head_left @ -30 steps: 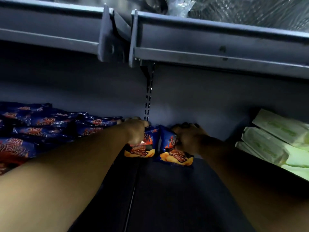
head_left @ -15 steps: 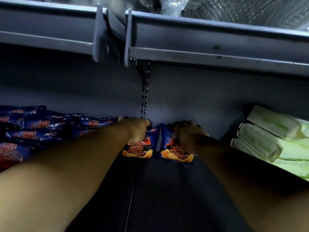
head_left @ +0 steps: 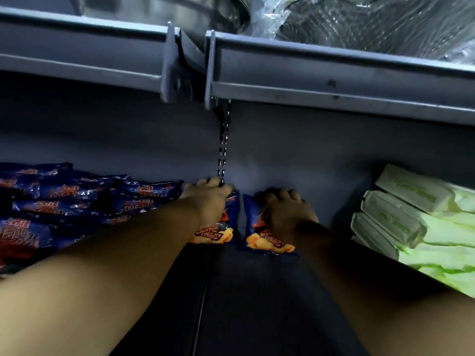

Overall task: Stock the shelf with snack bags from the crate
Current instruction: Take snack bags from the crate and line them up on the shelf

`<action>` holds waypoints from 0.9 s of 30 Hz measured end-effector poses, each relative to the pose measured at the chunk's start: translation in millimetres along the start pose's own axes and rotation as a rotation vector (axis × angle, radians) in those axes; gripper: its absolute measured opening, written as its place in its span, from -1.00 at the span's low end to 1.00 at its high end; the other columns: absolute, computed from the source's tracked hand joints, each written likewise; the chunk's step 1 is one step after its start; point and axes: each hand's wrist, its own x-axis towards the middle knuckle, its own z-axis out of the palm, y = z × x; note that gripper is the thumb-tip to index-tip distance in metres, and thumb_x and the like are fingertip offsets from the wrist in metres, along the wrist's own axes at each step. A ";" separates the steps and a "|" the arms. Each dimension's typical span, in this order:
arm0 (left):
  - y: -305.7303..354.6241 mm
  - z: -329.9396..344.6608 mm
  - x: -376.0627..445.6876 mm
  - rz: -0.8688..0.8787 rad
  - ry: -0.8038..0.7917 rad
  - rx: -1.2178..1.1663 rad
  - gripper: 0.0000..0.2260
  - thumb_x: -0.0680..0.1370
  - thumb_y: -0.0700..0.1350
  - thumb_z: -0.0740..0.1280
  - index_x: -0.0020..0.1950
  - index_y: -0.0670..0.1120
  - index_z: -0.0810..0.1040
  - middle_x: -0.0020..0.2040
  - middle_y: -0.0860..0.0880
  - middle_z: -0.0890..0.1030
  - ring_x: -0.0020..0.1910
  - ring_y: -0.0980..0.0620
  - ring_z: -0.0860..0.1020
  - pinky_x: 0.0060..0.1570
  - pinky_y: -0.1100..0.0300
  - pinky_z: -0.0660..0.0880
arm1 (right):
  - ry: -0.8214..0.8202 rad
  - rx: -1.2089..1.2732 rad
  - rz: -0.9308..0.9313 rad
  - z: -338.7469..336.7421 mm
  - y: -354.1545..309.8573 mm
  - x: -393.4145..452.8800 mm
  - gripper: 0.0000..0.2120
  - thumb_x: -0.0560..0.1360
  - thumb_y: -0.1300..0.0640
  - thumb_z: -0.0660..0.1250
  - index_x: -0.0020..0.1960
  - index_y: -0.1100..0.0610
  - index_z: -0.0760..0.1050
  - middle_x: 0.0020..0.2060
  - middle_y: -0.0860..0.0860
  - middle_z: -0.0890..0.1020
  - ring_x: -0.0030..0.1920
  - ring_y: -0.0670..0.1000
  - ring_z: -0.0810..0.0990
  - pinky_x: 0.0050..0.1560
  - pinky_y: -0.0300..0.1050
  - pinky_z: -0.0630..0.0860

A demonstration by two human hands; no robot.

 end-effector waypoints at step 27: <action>40.6 -7.3 -87.1 -0.070 0.151 -0.137 -0.51 0.54 0.11 0.23 0.42 -0.01 0.28 0.37 -0.08 0.27 0.37 -0.12 0.22 0.32 -0.07 0.20 | 0.003 0.067 0.061 -25.2 -36.9 -88.9 -0.39 0.53 -0.17 0.22 0.49 0.07 0.17 0.40 0.10 0.34 0.38 0.19 0.29 0.32 0.13 0.28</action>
